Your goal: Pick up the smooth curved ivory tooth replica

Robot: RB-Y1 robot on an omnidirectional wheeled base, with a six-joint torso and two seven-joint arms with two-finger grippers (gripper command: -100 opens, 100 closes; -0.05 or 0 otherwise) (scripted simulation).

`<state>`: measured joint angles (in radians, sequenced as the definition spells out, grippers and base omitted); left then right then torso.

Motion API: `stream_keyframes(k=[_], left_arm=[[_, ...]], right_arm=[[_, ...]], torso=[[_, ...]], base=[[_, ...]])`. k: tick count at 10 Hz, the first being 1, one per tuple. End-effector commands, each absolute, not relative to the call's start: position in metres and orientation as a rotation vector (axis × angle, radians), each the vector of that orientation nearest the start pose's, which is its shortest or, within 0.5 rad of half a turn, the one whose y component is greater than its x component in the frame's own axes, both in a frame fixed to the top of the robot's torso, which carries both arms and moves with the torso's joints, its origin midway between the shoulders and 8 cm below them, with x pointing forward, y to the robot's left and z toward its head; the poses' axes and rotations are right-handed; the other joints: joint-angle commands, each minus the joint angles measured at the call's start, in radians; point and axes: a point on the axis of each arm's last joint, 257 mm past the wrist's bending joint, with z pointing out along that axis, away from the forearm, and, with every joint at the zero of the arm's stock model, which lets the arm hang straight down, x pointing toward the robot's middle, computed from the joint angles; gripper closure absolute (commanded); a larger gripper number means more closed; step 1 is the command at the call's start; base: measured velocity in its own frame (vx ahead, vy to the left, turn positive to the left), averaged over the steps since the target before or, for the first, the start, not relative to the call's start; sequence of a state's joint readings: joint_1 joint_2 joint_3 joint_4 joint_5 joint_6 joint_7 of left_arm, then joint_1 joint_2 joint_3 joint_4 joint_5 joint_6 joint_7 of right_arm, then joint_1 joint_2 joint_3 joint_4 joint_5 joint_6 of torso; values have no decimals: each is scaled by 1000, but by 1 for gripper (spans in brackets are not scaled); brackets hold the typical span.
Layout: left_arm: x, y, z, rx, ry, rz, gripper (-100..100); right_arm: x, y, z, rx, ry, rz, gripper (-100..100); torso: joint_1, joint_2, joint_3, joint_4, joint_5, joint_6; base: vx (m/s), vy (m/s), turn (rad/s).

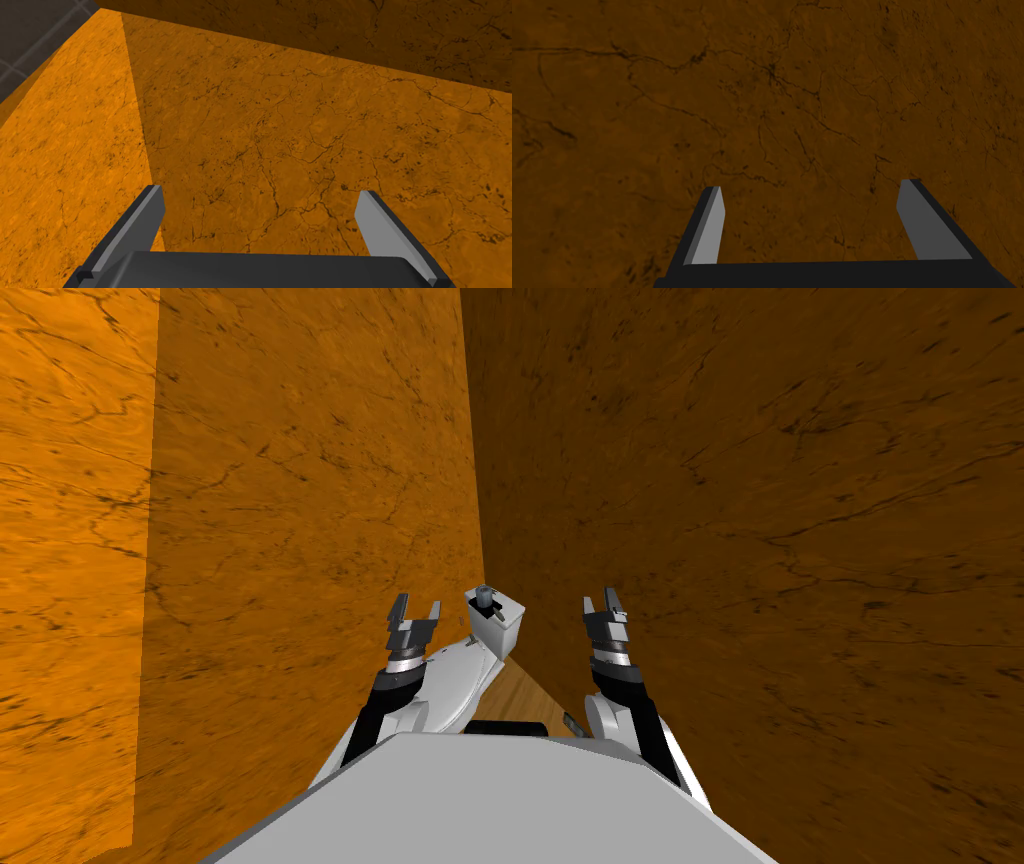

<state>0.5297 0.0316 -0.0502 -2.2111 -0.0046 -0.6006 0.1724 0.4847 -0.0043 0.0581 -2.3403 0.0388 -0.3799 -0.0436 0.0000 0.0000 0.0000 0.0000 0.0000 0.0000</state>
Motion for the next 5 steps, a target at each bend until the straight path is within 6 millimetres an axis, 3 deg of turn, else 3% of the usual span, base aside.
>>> stream_keyframes(k=[1,5], left_arm=[[349,254,-2,-705,642,-1522,-100],[373,241,-13,-738,726,-1543,-100]], right_arm=[[356,-255,33,693,659,1369,0],[356,-255,33,693,659,1370,0]], torso=[[0,0,0,0,0,0],[-5,8,5,2,-1,0]], base=[[-55,-47,-17],[-127,-82,-10]])
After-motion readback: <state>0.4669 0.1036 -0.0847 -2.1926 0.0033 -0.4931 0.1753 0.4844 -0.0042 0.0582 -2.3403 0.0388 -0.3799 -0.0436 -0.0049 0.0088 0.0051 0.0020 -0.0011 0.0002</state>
